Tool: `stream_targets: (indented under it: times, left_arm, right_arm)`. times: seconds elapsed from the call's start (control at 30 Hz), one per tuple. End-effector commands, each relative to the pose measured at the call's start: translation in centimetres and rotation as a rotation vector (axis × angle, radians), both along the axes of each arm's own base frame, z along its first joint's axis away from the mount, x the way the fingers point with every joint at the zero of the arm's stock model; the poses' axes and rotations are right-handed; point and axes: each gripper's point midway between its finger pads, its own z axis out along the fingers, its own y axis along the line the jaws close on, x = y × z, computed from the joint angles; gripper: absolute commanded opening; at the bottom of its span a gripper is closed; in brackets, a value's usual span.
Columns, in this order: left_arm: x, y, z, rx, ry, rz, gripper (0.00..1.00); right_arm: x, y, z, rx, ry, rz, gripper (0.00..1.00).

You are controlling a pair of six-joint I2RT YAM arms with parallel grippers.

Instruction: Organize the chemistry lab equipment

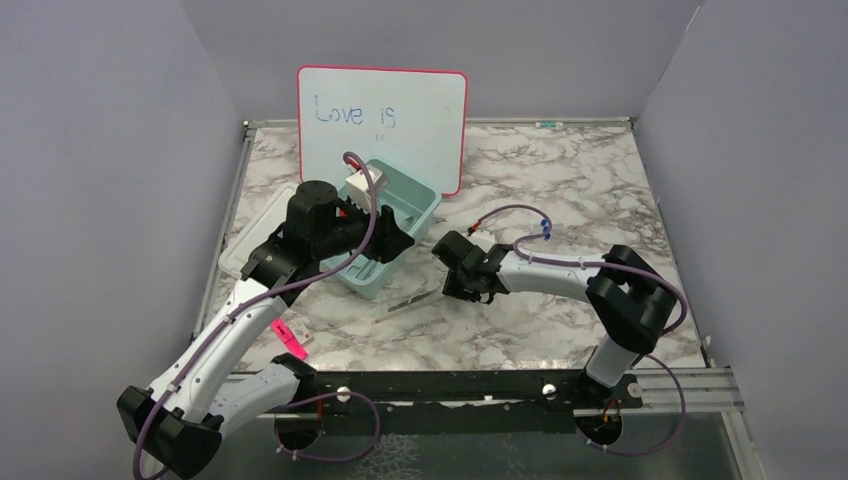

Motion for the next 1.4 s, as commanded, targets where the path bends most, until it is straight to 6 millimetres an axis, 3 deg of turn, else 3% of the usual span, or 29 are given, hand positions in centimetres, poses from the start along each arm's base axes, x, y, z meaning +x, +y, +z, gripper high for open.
stream_targets:
  times: [0.0, 0.27, 0.4, 0.57, 0.63, 0.77, 0.9, 1.2, 1.3, 1.37]
  left_arm:
    - [-0.8, -0.2, 0.4, -0.021, -0.023, -0.03, 0.54]
    - [-1.1, -0.1, -0.4, -0.015, -0.003, -0.035, 0.55]
    - [-1.6, -0.6, -1.9, -0.015, 0.051, -0.07, 0.55]
    - [-1.7, -0.9, -3.9, -0.015, 0.125, -0.068, 0.55]
    - [-1.7, -0.9, -4.3, -0.012, 0.133, -0.06, 0.55]
    - [-1.1, -0.5, -4.7, 0.01, 0.124, -0.021, 0.55]
    - [-0.8, -0.3, -5.1, 0.014, 0.131, 0.0, 0.55]
    - [-0.7, -0.2, -5.1, 0.012, 0.131, 0.015, 0.54]
    - [-0.6, -0.3, -5.1, -0.009, 0.151, 0.036, 0.54]
    - [0.1, -0.4, -5.1, -0.046, 0.185, 0.096, 0.56]
  right_arm:
    - [0.0, -2.2, -1.4, -0.127, 0.004, -0.028, 0.3]
    - [0.6, -4.4, -1.2, -0.231, -0.05, -0.028, 0.2]
    - [1.1, -5.6, -0.8, -0.287, -0.096, 0.003, 0.16]
    - [1.4, -4.7, -0.5, -0.258, -0.133, 0.131, 0.07]
    - [1.5, -4.0, -0.4, -0.234, -0.129, 0.156, 0.1]
    - [0.8, -3.7, -0.9, -0.238, -0.059, 0.139, 0.27]
    - [-0.1, -4.1, -1.8, -0.255, 0.008, 0.087, 0.29]
    - [-1.3, -4.4, -3.1, -0.238, 0.074, 0.016, 0.12]
    - [-0.3, -4.4, -1.9, -0.223, 0.005, 0.003, 0.02]
    - [0.8, -4.3, -0.1, -0.199, -0.064, -0.018, 0.01]
